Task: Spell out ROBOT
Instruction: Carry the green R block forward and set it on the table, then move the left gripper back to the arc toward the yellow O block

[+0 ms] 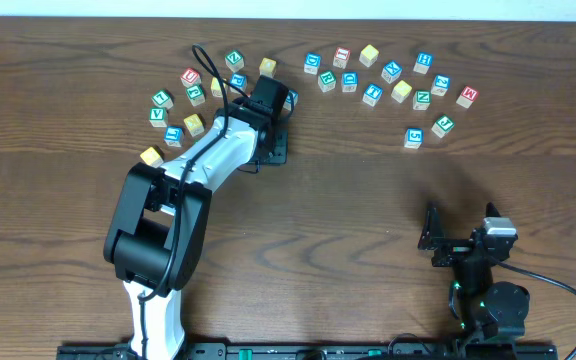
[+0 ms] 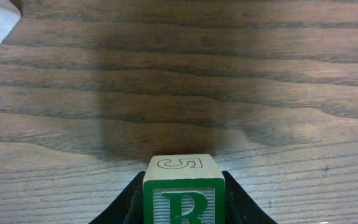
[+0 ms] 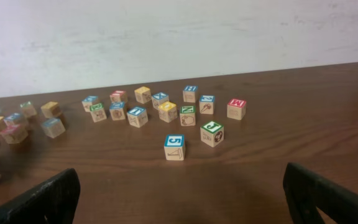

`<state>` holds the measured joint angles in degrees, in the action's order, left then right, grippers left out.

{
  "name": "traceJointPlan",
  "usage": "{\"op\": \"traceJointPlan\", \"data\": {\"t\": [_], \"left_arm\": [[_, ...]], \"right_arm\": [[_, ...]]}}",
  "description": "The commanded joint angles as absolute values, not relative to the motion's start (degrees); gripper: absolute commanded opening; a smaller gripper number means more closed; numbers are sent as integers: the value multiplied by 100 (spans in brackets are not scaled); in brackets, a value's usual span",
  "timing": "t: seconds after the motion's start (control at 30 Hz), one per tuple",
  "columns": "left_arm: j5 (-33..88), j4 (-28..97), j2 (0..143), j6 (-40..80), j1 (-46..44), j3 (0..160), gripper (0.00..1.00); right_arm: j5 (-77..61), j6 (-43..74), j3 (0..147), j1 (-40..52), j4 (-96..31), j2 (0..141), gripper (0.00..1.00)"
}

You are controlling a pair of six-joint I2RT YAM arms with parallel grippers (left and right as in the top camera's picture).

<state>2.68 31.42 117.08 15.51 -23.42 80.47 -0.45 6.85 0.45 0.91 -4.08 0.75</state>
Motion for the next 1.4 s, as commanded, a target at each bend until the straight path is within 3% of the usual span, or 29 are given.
{"op": "traceJointPlan", "data": {"t": [0.0,0.17,0.2,0.27,0.73,1.0,1.2,1.37], "left_arm": [[261,3118,11760,1492,-2359,8007,28],[261,3118,11760,1492,-2362,8007,30],[261,3118,11760,1492,-2359,8007,39],[261,3118,11760,1492,-2362,8007,40],[344,3177,11734,1483,-2316,8108,45],[534,4340,11690,1168,-2027,10158,45],[237,4379,11692,982,-2016,11415,46],[-91,3948,11830,617,-1964,11708,56]], "right_arm": [[-40,613,32,32,-429,64,99],[-40,613,32,32,-429,64,99],[-38,613,32,32,-429,64,99],[-38,611,32,32,-429,64,99],[-38,611,32,32,-429,64,99],[-40,613,32,32,-429,64,99],[-38,613,32,32,-429,64,99],[-38,613,32,32,-429,64,99]]}}
